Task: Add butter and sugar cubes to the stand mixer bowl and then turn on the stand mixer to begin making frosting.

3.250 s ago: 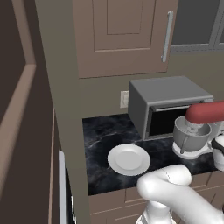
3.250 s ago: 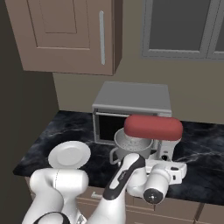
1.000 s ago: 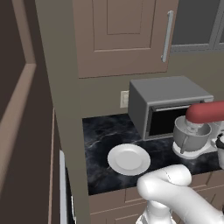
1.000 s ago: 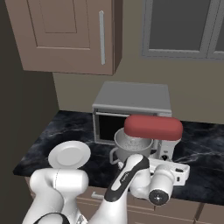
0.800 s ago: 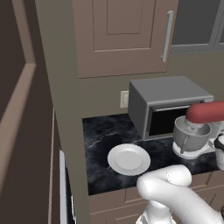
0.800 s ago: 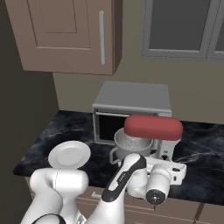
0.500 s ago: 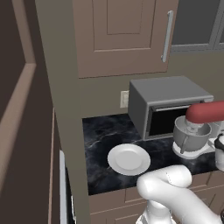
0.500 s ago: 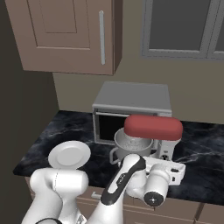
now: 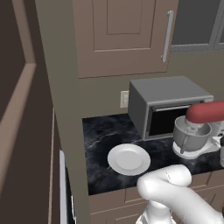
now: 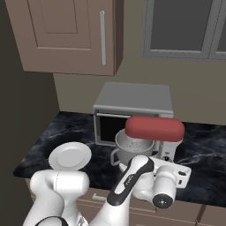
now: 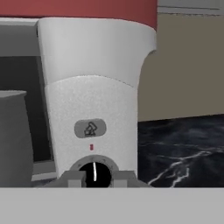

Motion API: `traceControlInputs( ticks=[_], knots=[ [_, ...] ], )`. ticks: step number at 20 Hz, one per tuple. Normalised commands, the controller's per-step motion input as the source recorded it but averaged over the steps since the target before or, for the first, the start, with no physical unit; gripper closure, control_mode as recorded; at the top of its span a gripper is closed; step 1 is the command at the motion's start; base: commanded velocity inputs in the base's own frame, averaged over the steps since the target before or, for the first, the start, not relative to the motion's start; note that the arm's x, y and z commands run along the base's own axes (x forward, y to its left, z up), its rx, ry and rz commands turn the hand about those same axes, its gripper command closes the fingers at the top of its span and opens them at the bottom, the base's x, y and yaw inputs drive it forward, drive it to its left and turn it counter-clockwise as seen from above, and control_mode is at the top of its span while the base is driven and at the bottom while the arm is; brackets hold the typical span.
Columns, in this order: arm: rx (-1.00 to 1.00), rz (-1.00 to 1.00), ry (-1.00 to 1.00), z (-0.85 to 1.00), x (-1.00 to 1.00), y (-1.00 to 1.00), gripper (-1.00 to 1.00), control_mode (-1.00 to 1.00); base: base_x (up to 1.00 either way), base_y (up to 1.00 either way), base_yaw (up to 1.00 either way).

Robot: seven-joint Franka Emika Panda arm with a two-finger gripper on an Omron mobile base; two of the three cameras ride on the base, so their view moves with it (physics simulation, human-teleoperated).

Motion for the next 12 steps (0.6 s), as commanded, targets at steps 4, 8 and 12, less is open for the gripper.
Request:
traceControlInputs(
  ticks=[4, 8, 12],
  knots=[
    [0.12, 0.00, 0.01, 0.00, 0.08, 0.00, 1.00, -1.00, 0.00, 0.00, 0.00],
    [0.11, 0.00, 0.00, 0.01, 0.01, 0.01, 1.00, -1.00, 0.00, 0.00, 0.00],
    [0.12, 0.00, 0.00, 0.05, 0.00, 0.08, 1.00, -1.00, 0.00, 0.00, 0.00]
  ],
)
